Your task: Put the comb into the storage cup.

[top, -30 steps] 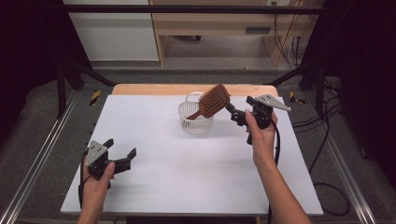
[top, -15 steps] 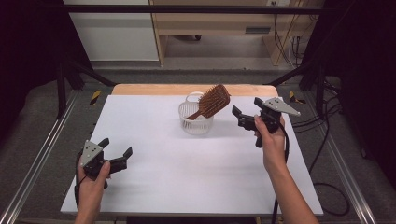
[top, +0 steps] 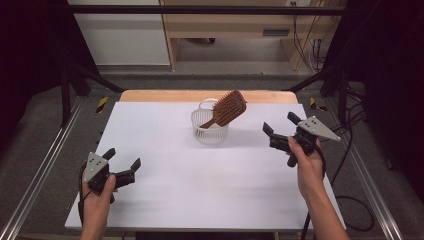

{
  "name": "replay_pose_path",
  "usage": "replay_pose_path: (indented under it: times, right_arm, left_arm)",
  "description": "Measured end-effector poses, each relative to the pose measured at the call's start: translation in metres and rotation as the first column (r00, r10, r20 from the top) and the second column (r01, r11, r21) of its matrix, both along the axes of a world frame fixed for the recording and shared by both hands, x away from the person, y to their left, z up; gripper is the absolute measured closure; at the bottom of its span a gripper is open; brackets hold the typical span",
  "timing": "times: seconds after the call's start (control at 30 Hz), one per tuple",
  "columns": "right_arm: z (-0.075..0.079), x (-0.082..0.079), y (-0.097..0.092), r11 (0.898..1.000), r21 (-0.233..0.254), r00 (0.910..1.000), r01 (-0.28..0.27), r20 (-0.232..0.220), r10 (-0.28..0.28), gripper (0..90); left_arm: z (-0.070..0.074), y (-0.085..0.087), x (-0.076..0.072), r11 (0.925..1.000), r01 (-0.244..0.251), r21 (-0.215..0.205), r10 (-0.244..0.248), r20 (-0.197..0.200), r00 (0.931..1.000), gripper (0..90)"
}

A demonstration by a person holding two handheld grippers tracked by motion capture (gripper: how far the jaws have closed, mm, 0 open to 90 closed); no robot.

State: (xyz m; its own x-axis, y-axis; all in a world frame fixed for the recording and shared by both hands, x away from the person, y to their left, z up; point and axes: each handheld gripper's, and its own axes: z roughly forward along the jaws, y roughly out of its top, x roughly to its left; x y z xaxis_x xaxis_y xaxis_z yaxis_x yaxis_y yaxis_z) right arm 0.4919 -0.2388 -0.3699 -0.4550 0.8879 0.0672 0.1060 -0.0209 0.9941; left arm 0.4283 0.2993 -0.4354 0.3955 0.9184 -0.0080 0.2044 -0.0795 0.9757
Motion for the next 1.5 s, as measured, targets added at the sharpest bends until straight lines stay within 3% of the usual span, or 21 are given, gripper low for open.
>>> replay_pose_path:
  times: [0.1,0.2,0.67,0.83,1.5]
  right_arm:
    - [-0.004,-0.006,-0.008,1.000,-0.005,0.9999,0.014,0.003,-0.014,3.8]
    - [-0.008,-0.011,-0.016,1.000,-0.005,0.9998,0.021,0.004,-0.021,3.8]
    - [-0.029,-0.034,-0.034,0.999,-0.034,0.9995,0.032,-0.004,-0.032,3.4]
    - [-0.038,-0.039,-0.035,0.999,-0.039,0.9992,0.034,-0.019,-0.034,3.9]
    - [-0.067,-0.056,-0.027,0.999,-0.050,0.9991,0.015,-0.040,-0.017,3.6]
  left_arm:
    - [0.004,0.001,-0.003,0.9999,-0.005,-0.009,0.005,0.038,0.9993,2.8]
    - [0.004,0.004,-0.006,0.9999,-0.003,-0.011,0.004,0.051,0.9987,2.8]
    - [0.001,0.014,-0.012,0.9997,-0.015,-0.020,0.016,0.039,0.9991,2.8]
    - [0.001,0.016,-0.012,0.9997,-0.022,-0.011,0.023,0.050,0.9985,2.9]
    - [0.003,0.021,-0.013,0.9990,-0.018,-0.042,0.021,0.082,0.9964,2.8]
